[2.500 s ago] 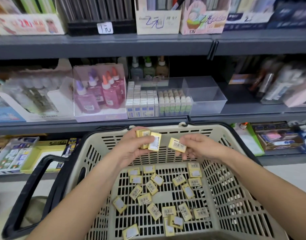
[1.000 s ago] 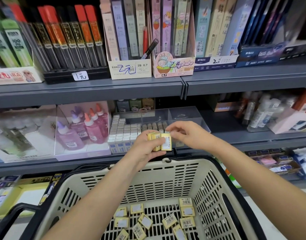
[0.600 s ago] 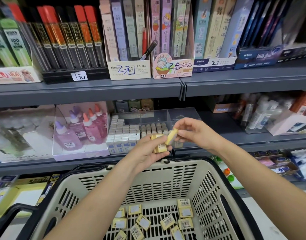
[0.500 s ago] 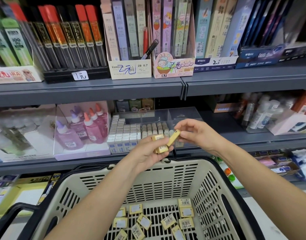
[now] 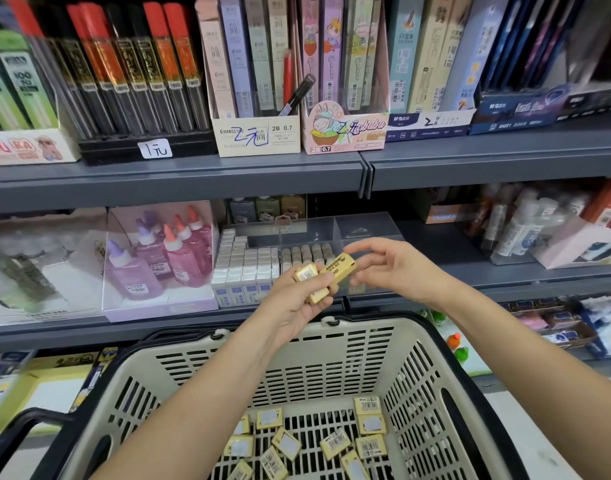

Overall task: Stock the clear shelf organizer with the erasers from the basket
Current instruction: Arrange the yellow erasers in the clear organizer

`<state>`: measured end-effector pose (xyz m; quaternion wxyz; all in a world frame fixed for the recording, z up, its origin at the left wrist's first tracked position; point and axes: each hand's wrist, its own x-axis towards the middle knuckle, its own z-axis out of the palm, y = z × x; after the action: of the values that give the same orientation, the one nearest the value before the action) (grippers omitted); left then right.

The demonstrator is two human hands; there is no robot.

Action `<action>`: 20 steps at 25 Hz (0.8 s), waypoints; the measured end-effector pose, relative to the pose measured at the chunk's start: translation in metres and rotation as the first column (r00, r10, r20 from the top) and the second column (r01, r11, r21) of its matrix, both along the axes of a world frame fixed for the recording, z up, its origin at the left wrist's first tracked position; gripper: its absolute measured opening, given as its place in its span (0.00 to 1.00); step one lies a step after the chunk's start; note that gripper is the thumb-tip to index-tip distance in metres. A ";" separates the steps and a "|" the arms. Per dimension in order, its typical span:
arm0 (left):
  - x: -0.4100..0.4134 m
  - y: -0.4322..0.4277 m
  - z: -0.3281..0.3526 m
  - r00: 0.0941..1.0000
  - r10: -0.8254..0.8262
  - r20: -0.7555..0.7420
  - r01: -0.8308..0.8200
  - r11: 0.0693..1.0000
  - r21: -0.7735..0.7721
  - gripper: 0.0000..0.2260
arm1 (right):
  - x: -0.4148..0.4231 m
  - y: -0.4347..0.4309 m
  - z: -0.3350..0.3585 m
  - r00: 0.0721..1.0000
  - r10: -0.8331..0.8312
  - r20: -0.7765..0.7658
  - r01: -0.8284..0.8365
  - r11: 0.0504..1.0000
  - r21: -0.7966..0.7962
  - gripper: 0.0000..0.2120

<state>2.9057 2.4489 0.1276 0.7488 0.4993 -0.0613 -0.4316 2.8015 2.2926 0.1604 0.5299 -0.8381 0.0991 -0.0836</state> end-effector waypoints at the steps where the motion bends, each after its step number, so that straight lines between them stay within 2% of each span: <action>1: 0.000 0.001 0.001 0.999 -0.040 -0.008 0.040 0.999 0.006 0.09 | 0.000 -0.002 0.000 1.000 0.006 0.015 -0.005 0.993 -0.116 0.16; 3: 0.000 0.000 0.003 0.991 -0.136 -0.007 0.136 0.991 0.016 0.10 | 0.003 -0.004 0.001 0.999 -0.004 0.046 0.017 0.963 -0.270 0.14; 5: 0.000 -0.002 0.005 0.986 -0.169 -0.004 0.169 0.985 0.028 0.09 | 0.007 -0.010 0.004 0.998 -0.027 0.057 0.039 0.974 -0.224 0.11; 6: 0.000 -0.004 0.005 0.988 -0.152 0.012 0.151 0.987 0.048 0.09 | 0.009 -0.016 0.005 0.994 -0.089 0.065 0.101 0.975 -0.199 0.09; 7: 0.001 -0.005 0.005 0.992 -0.124 0.034 0.122 0.990 0.071 0.08 | 0.012 -0.025 0.006 0.980 -0.186 0.069 0.197 0.951 -0.237 0.05; 8: 0.003 -0.005 0.004 0.994 -0.100 0.050 0.095 0.992 0.086 0.08 | 0.015 -0.035 0.006 0.958 -0.280 0.067 0.286 0.894 -0.344 0.03; 9: 0.005 -0.004 0.004 0.995 -0.083 0.051 0.078 0.993 0.089 0.07 | 0.019 -0.043 0.005 0.938 -0.341 0.055 0.325 0.815 -0.480 0.06; 11: 0.009 0.002 0.002 0.998 -0.067 0.008 0.067 0.996 0.064 0.04 | 0.028 -0.048 -0.001 0.940 -0.340 -0.021 0.240 0.704 -0.668 0.11; 12: 0.011 0.005 0.000 0.997 -0.069 -0.016 0.070 0.996 0.047 0.05 | 0.033 -0.048 -0.006 0.951 -0.301 -0.076 0.166 0.700 -0.695 0.11; 16: 0.016 0.017 -0.007 0.994 -0.110 0.019 0.110 0.993 0.040 0.09 | 0.048 -0.047 -0.023 0.942 -0.145 -0.303 -0.053 0.825 -0.562 0.11; 18: 0.017 0.018 -0.008 0.991 -0.114 0.065 0.113 0.993 0.024 0.15 | 0.053 -0.051 -0.025 0.917 -0.114 -0.382 -0.123 0.830 -0.543 0.12; 20: 0.019 0.020 -0.010 0.993 -0.089 0.072 0.089 0.996 0.001 0.17 | 0.056 -0.051 -0.026 0.894 -0.093 -0.439 -0.180 0.821 -0.542 0.13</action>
<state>2.9247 2.4690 0.1176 0.7267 0.5102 -0.1108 -0.4464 2.8580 2.2411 0.1346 0.2202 -0.9558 0.1687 0.0975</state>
